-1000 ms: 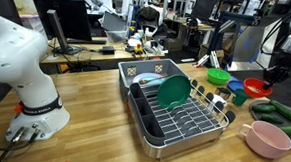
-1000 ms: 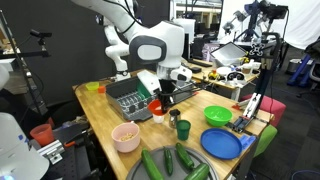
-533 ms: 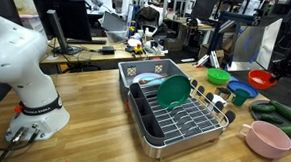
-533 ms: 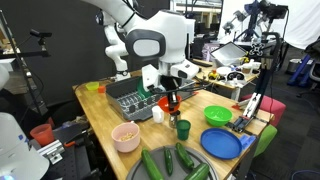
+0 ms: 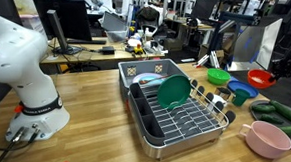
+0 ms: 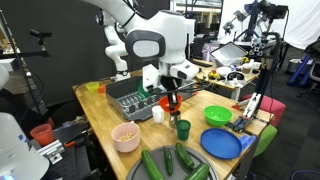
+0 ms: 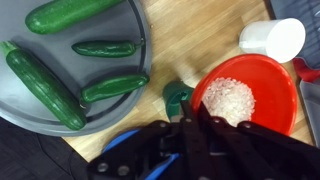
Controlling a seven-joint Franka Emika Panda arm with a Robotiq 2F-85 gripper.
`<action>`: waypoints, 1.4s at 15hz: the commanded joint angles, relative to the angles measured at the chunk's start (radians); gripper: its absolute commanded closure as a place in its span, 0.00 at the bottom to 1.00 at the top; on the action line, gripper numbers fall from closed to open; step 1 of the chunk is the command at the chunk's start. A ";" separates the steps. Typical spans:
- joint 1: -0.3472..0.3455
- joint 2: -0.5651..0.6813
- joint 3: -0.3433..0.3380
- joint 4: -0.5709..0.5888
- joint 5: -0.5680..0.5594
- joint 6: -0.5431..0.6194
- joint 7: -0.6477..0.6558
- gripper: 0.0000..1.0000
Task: Pour the contents of the small red bowl into the silver jug
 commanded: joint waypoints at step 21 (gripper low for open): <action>0.196 0.290 -0.097 0.338 -0.455 -0.159 0.484 0.98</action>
